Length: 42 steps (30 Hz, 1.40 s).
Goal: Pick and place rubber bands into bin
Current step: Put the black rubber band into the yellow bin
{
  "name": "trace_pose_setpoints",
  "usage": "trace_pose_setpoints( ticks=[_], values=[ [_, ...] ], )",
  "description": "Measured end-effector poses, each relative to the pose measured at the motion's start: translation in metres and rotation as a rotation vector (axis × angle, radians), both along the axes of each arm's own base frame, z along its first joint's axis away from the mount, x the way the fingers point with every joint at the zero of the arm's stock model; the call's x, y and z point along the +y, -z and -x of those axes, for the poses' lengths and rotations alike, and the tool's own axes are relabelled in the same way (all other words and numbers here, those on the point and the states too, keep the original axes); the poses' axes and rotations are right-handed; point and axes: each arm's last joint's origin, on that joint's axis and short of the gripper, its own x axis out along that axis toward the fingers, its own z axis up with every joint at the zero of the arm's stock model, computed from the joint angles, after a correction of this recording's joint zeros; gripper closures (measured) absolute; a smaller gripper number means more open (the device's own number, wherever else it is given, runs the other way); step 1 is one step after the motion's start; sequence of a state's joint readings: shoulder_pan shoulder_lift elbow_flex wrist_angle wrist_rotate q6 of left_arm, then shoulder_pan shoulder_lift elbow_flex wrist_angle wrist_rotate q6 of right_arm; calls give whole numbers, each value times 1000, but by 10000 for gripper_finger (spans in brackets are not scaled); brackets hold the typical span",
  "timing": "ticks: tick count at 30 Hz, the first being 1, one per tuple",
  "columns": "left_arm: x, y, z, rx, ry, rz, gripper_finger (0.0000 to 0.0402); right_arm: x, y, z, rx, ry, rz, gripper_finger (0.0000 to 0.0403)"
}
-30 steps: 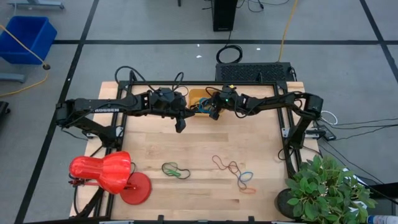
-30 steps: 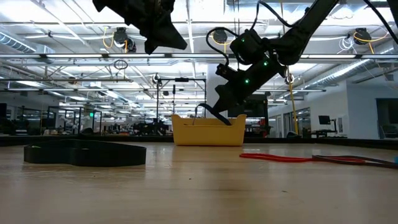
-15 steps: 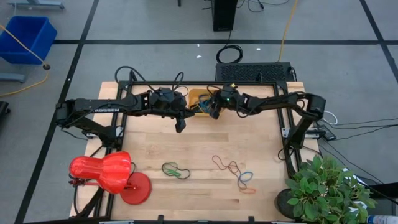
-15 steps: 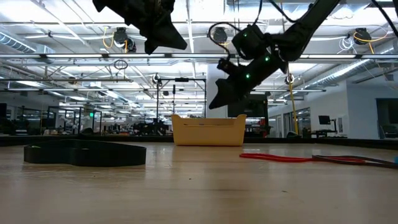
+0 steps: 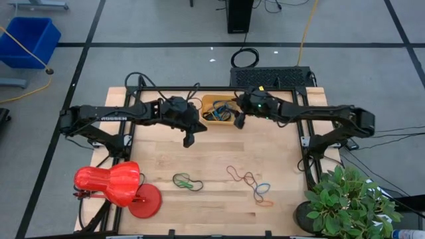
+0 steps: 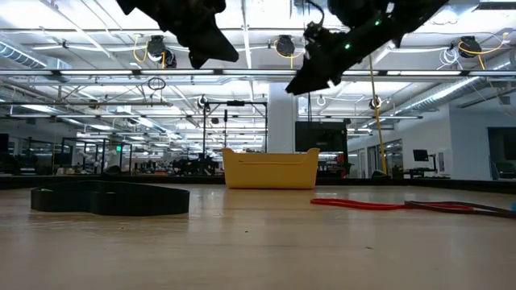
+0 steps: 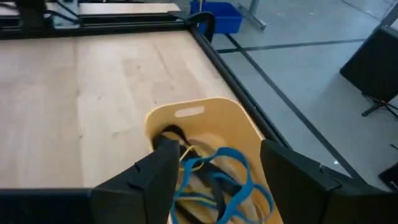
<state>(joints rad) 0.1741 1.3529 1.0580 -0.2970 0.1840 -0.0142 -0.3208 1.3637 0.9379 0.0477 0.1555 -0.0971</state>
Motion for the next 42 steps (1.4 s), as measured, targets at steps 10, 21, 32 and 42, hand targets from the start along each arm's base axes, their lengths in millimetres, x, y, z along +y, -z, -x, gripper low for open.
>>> trace_pose_setpoints(
  ticks=[10,21,32,42],
  values=[
    [-27,3,-2,17,157,-90,371,34,-15,24,97,-91,-33,182],
    [-51,-3,-7,-41,137,32,371,67,13,27,158,-154,-97,187],
    [-67,-6,-8,-77,38,-15,299,92,40,44,9,-132,-44,188],
    [-79,-7,-7,-79,46,-8,171,92,40,63,-95,-122,-63,182]
  ],
)
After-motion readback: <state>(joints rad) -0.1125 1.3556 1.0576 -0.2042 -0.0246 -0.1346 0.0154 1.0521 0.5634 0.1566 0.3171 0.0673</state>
